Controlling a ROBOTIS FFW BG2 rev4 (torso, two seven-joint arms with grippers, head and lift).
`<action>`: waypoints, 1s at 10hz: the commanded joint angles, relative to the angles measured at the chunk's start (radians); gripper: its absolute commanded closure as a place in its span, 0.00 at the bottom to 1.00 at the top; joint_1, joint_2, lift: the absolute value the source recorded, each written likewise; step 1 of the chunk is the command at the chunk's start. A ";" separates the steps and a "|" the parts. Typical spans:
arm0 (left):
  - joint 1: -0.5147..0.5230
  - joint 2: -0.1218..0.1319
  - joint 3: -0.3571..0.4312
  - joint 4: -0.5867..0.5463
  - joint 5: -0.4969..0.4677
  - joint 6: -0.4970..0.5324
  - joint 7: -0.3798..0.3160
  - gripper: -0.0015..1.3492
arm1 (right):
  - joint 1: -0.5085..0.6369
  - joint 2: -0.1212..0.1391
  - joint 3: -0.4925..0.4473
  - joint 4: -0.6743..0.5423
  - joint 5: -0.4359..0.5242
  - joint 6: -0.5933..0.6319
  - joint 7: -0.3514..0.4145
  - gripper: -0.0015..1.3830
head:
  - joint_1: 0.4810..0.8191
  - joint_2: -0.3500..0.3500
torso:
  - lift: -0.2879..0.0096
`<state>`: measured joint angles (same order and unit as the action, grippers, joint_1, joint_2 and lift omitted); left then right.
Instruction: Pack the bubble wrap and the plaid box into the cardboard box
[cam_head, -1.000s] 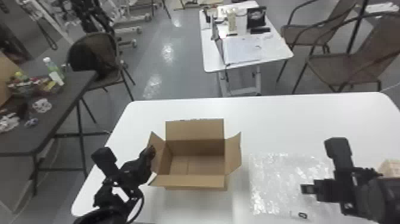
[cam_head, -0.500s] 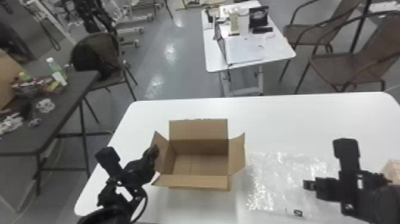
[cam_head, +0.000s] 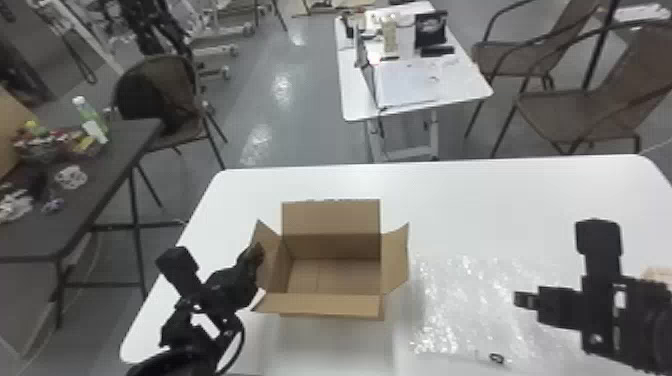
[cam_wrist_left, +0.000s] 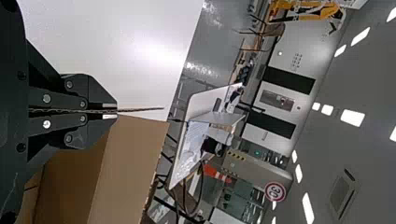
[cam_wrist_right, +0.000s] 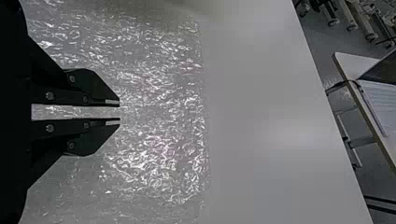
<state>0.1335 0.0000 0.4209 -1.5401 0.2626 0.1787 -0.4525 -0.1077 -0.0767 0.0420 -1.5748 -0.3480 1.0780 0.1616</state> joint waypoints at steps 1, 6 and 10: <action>-0.002 -0.003 -0.002 0.000 -0.002 -0.001 0.000 0.89 | -0.015 0.000 -0.001 0.003 0.014 0.054 -0.030 0.63 | 0.63 0.87 | 0.91; -0.009 -0.003 -0.008 0.000 -0.008 -0.001 0.001 0.89 | -0.148 0.008 0.065 0.029 0.035 0.255 -0.206 0.11 | 0.63 0.82 | 0.91; -0.008 -0.003 -0.021 0.000 -0.008 -0.004 0.006 0.89 | -0.265 0.038 0.105 0.272 0.046 0.243 -0.244 0.12 | 0.63 0.83 | 0.91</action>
<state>0.1254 0.0000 0.4034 -1.5401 0.2543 0.1741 -0.4459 -0.3563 -0.0437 0.1457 -1.3330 -0.3026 1.3200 -0.0789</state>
